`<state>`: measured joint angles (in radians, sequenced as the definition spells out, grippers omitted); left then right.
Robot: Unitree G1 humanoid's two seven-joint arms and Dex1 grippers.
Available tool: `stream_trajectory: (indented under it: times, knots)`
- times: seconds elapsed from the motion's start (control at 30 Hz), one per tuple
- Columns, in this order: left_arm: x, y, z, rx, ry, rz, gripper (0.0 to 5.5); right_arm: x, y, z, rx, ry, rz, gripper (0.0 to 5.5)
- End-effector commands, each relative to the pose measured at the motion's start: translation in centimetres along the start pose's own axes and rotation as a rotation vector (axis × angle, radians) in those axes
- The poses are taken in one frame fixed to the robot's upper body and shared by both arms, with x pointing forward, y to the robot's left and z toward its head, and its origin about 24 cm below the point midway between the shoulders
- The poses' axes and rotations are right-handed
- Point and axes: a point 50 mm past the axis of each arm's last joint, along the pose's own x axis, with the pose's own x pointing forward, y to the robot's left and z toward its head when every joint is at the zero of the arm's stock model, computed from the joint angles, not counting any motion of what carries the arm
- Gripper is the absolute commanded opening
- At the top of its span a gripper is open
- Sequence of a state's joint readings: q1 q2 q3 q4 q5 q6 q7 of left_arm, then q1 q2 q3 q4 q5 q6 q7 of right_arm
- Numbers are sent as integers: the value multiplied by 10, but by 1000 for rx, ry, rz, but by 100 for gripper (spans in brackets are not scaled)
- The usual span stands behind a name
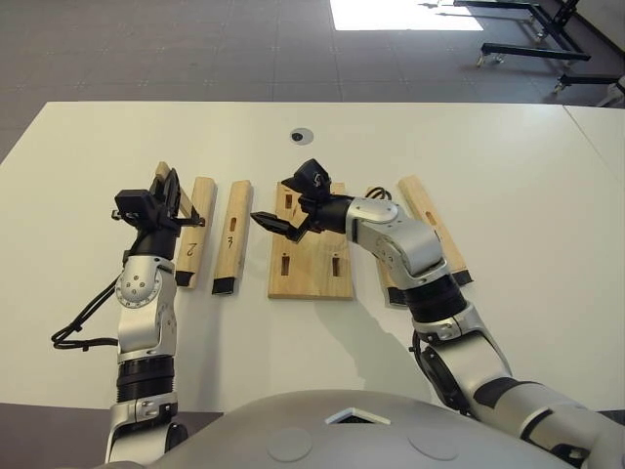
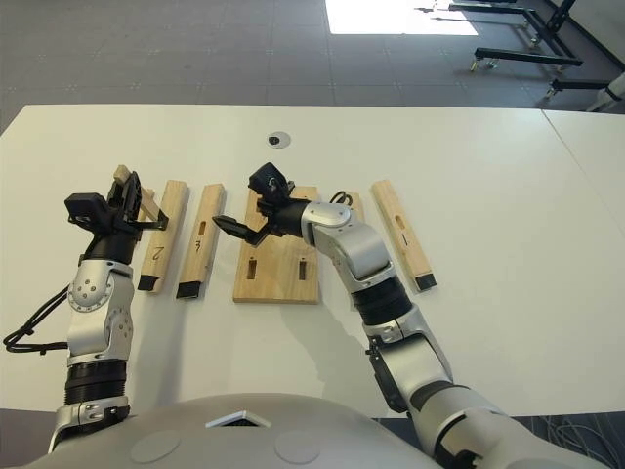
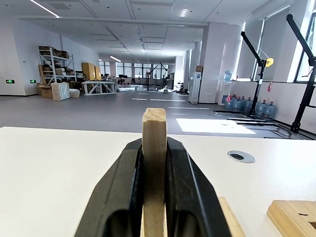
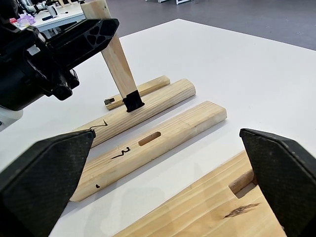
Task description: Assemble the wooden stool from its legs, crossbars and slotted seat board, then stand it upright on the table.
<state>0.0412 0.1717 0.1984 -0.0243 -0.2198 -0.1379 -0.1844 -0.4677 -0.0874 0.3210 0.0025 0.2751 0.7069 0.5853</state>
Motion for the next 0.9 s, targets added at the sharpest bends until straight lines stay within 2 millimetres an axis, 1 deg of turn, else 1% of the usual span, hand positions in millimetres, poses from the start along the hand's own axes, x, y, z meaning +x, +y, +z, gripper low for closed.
stream_trajectory:
  times: [0.03, 0.23, 0.3, 0.43, 0.5, 0.73, 0.8, 0.9]
  knots:
    - [-5, 2, -10, 12, 31, 12, 38, 1, -1, 6, -22, 9, 9, 540]
    - [-13, 1, -23, 18, 67, 16, 38, 2, -1, 6, -26, 16, 17, 540]
    - [-17, 0, -30, 17, 87, 17, 38, 2, -2, 6, -27, 15, 16, 540]
    - [-34, -1, -51, 55, 149, 44, 38, 2, -2, 6, -26, 13, 14, 540]
    - [-38, -2, -57, 55, 168, 52, 38, 2, -1, 6, -26, 13, 14, 540]
    - [-39, -2, -62, 48, 177, 53, 38, 3, -2, 7, -26, 12, 16, 540]
    - [-39, 0, -63, 46, 179, 59, 76, 3, -2, 7, -25, 11, 16, 540]
    - [-37, 1, -63, 49, 183, 64, 103, 2, -1, 6, -22, 9, 10, 540]
